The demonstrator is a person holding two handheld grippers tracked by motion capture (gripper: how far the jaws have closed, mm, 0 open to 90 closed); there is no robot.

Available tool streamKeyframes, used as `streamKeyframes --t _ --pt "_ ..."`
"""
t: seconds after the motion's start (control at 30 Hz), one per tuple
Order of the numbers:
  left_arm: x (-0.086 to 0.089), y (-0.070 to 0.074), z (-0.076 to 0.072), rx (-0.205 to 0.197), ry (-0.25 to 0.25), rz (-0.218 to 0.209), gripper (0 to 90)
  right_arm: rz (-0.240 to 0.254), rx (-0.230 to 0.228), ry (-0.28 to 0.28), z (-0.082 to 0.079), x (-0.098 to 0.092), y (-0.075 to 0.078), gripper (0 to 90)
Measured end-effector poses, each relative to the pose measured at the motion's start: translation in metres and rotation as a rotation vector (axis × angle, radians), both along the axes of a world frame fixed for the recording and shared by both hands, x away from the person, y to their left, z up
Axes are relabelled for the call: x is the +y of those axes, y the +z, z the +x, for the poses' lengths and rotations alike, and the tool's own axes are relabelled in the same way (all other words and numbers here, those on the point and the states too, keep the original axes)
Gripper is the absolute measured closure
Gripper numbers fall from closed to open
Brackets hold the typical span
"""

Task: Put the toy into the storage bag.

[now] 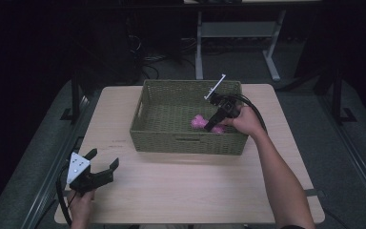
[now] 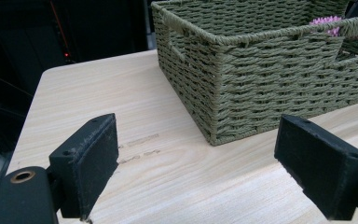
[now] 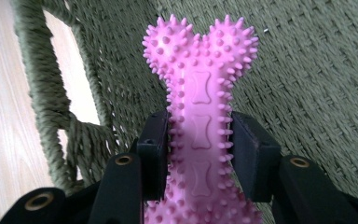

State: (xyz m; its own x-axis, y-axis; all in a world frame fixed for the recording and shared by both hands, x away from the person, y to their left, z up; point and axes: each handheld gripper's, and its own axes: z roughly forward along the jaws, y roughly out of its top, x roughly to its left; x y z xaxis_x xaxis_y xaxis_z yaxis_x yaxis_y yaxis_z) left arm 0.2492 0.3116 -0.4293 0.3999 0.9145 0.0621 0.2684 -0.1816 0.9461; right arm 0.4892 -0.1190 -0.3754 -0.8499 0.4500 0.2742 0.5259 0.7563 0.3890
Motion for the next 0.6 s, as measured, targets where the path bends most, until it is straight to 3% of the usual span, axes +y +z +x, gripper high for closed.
streamKeyframes --t 0.6 --pt "0.0 0.0001 0.0 -0.001 -0.002 0.003 13.0 -0.032 0.017 -0.012 0.002 0.0028 -0.0064 57.8"
